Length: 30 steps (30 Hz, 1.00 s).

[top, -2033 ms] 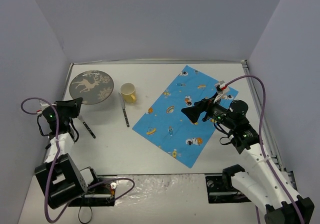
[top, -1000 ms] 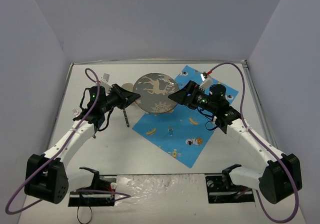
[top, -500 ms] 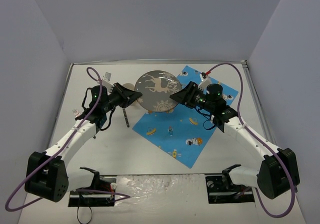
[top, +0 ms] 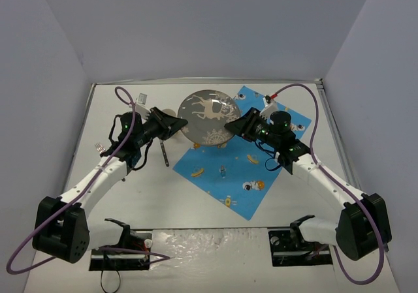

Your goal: Set the dinner table for one person

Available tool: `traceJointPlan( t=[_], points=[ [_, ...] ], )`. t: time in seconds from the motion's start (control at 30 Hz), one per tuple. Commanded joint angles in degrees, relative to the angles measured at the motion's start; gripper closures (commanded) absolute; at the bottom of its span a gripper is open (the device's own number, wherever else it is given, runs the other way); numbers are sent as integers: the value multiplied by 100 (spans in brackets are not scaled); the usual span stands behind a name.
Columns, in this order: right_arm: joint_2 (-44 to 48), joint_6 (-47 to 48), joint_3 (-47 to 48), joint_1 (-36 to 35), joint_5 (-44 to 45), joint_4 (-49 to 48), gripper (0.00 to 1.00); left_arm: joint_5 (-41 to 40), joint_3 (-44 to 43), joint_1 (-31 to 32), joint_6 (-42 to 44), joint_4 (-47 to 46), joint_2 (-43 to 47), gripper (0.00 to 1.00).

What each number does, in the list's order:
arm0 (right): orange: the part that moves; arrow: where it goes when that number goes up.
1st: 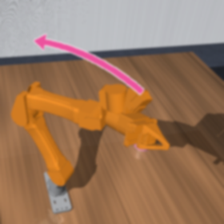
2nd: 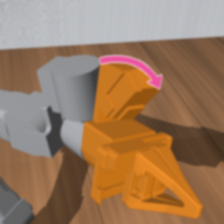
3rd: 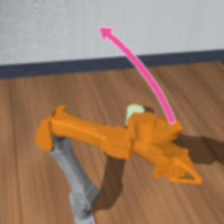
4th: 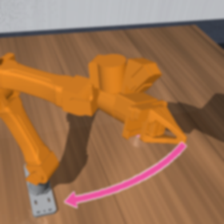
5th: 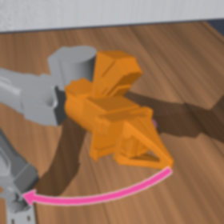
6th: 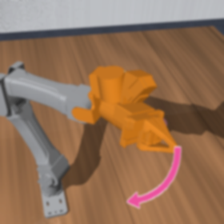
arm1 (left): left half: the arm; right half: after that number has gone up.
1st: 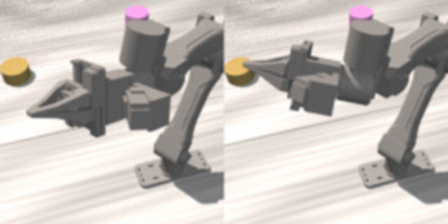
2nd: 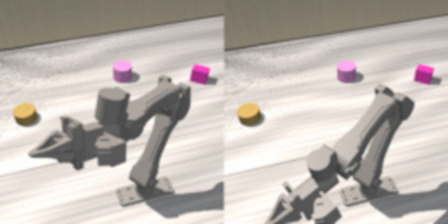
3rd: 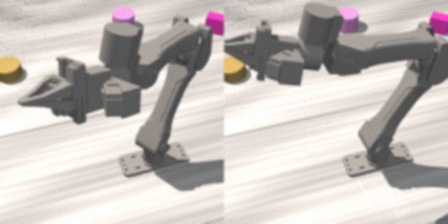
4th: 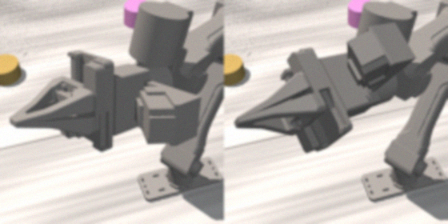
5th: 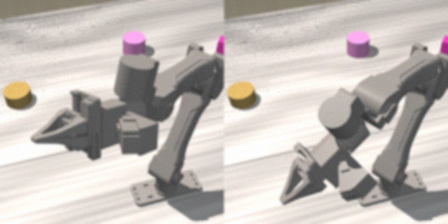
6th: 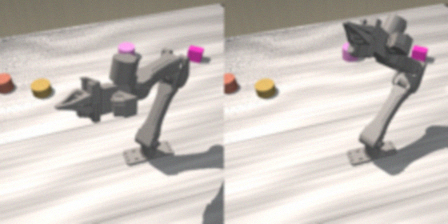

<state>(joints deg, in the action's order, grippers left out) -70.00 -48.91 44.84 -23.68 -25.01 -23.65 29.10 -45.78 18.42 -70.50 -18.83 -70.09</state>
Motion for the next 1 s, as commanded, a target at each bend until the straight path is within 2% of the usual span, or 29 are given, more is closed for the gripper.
traceJointPlan(
  t=[0.0, 0.13, 0.3, 0.33, 0.4, 0.5, 0.63, 0.73, 0.83, 0.9, 0.97],
  points=[
    [91, -86, 42, -43, -15, -847, 70, 356, -422, 189, -190, -1176, 136, 100],
    [113, -92, 18, -31, 5, -887, 76, 335, -397, 238, -177, -1169, 120, 100],
    [329, -58, -108, 74, 154, -817, 100, 315, -388, 232, 80, -833, 153, 100],
    [399, -65, -139, 106, 155, -793, 100, 300, -388, 232, 127, -763, 161, 100],
    [486, -97, -229, 250, 84, -759, 100, 306, -404, 240, 392, -456, 162, 87],
    [666, -205, -429, 514, -111, -764, 100, 285, -447, 223, 765, -10, 166, 57],
    [926, -336, -744, 895, -387, -771, 100, 275, -641, 184, 1219, 624, 194, 30],
    [1044, -403, -932, 1281, -625, -755, 100, 97, -867, 146, 1598, 1184, 313, 17],
    [1126, -516, -1150, 1620, -839, -788, 100, -219, -1266, 45, 2345, 2336, 454, 7],
    [1120, -567, -1231, 1830, -969, -821, 100, -531, -1620, -54, 2725, 2860, 552, 3],
    [1081, -644, -1358, 2006, -1033, -930, 100, -945, -1978, -157, 3445, 3754, 618, 3]
  ],
)
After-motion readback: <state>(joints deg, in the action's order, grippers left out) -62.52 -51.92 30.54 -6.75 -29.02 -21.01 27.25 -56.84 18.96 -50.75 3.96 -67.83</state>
